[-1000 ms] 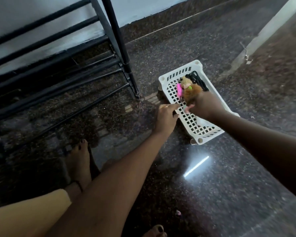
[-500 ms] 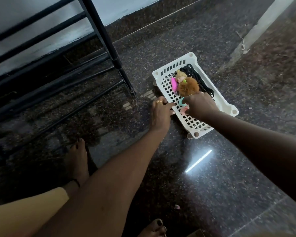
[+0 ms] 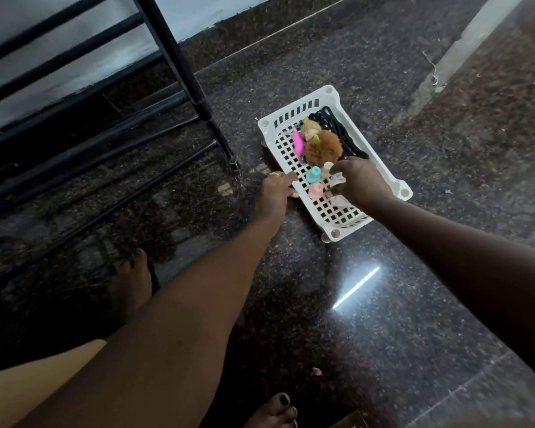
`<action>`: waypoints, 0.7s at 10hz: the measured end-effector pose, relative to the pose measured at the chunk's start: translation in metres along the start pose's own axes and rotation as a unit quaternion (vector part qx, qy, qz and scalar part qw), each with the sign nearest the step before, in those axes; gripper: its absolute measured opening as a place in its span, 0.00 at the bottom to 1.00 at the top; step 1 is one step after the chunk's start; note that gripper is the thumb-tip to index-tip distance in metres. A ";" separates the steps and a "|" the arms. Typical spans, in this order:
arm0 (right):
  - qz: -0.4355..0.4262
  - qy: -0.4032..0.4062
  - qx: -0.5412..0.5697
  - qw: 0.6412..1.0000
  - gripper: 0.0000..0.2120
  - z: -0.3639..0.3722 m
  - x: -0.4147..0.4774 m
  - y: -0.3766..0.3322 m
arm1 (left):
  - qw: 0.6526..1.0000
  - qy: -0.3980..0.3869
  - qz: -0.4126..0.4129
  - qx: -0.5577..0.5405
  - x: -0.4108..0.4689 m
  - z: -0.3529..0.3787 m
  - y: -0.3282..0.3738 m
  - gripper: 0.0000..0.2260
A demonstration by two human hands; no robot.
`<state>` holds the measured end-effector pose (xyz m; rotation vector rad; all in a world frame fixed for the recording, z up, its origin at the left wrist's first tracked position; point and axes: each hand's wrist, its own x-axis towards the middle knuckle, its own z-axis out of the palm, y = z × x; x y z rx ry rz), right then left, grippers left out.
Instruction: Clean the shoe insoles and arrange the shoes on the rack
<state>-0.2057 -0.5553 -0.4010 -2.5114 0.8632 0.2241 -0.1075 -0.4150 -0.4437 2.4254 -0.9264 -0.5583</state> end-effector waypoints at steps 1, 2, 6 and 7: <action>-0.012 0.006 0.001 1.000 0.21 0.004 0.005 -0.009 | 0.999 0.030 -0.001 0.026 0.003 -0.007 -0.015 0.12; -0.026 0.011 0.009 1.000 0.22 0.005 0.008 -0.017 | 0.999 0.033 -0.010 0.025 0.002 -0.015 -0.024 0.13; 0.016 0.013 -0.011 1.000 0.13 -0.039 -0.010 -0.013 | 0.998 -0.008 -0.054 0.017 -0.027 -0.047 -0.006 0.19; 0.015 -0.069 -0.054 0.996 0.13 -0.049 -0.025 -0.026 | 0.997 -0.018 -0.046 0.053 -0.049 -0.055 0.009 0.15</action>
